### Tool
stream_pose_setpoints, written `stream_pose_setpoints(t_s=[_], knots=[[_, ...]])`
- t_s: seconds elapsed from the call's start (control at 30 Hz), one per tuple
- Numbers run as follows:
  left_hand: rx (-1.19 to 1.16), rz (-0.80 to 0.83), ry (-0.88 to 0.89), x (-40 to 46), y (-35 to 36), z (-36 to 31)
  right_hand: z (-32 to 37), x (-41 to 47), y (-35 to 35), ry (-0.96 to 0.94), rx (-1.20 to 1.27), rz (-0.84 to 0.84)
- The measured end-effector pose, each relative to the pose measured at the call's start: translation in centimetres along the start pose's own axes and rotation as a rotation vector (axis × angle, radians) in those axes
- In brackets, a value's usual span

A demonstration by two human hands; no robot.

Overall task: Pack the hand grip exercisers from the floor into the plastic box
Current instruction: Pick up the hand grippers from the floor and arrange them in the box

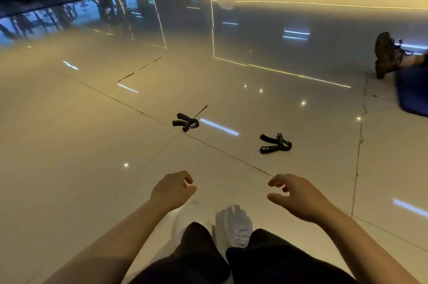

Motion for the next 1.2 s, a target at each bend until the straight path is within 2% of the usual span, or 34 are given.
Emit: stream_pose_setpoints(t_s=[0.13,0.3,0.53,0.63,0.77,0.87,1.0,1.13,1.2], knots=[[0.074,-0.009,0.019,9.9,-1.3,0.4,-2.5,7.7,0.6,0.061,-0.06,-0.01],[0.097,-0.004,0.139,20.7,1.1,-0.1,-6.9,18.6,3.5,0.172,-0.139,-0.014],[0.143,0.106,0.051,32.5,6.3,5.4,-12.7,31.1,6.5,0.165,-0.545,0.073],[0.202,0.209,-0.081,34.4,8.8,8.8,-14.9,34.3,7.2,0.176,-0.576,0.072],[0.354,0.422,-0.123,34.2,12.2,11.1,-14.9,36.7,7.7,0.179,-0.685,0.127],[0.306,0.487,-0.173,34.1,14.9,12.3,-14.7,38.2,8.0,0.126,-0.811,0.162],[0.217,0.448,-0.18,33.7,16.3,12.6,-13.4,38.4,8.5,0.039,-0.922,0.227],[0.202,0.412,-0.157,33.5,15.9,12.5,-7.0,38.4,10.8,-0.215,-0.839,0.108],[0.203,0.413,-0.16,33.4,15.9,12.3,-3.1,37.6,14.1,-0.329,-0.798,0.157]])
Point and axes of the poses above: each hand's wrist, its own x-axis towards the middle knuckle, its own y-axis out of the palm, z = x × y, the point moved 7 cm from there along x, towards the middle knuckle, and after that the axes turned 8 degrees about x, right-handed, at the moved point
